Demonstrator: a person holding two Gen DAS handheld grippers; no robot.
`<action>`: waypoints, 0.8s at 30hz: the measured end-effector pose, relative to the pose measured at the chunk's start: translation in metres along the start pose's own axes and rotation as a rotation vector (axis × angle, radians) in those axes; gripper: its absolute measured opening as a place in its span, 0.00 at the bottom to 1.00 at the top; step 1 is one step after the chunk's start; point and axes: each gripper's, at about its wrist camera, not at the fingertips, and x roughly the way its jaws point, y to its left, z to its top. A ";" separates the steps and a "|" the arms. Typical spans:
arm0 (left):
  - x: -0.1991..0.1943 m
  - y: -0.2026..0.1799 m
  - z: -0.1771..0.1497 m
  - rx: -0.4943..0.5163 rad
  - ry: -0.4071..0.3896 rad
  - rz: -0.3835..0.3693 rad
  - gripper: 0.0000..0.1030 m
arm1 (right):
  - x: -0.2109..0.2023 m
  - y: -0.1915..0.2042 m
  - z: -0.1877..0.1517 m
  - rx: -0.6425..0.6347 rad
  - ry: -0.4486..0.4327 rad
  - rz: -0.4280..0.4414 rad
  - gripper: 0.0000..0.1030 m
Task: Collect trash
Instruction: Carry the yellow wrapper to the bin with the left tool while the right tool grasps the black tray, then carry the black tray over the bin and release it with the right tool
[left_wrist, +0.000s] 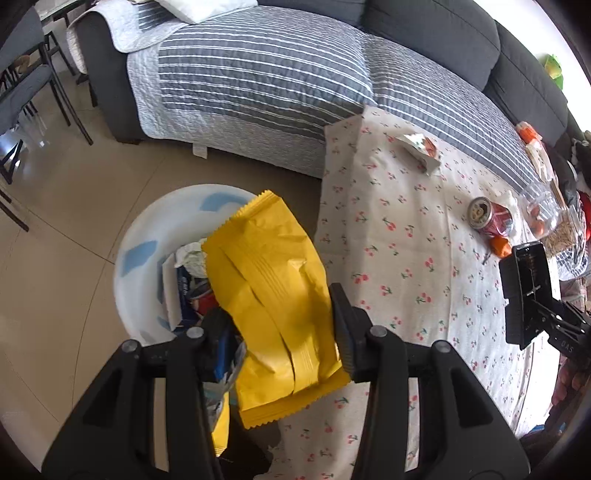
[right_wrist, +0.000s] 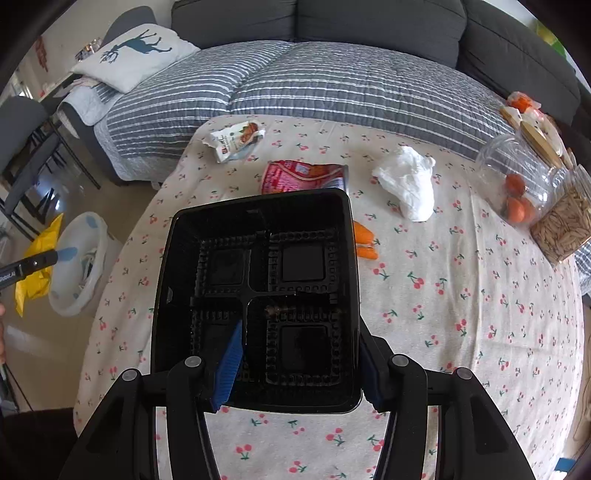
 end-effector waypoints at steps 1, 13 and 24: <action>0.001 0.006 0.001 -0.009 -0.003 0.011 0.46 | 0.001 0.005 0.000 -0.003 0.001 0.005 0.54; 0.014 0.045 0.005 -0.074 -0.022 0.051 0.71 | 0.008 0.037 0.000 -0.034 -0.002 0.029 0.54; -0.010 0.078 -0.010 -0.122 -0.018 0.142 0.82 | 0.000 0.086 0.005 -0.073 -0.011 0.089 0.54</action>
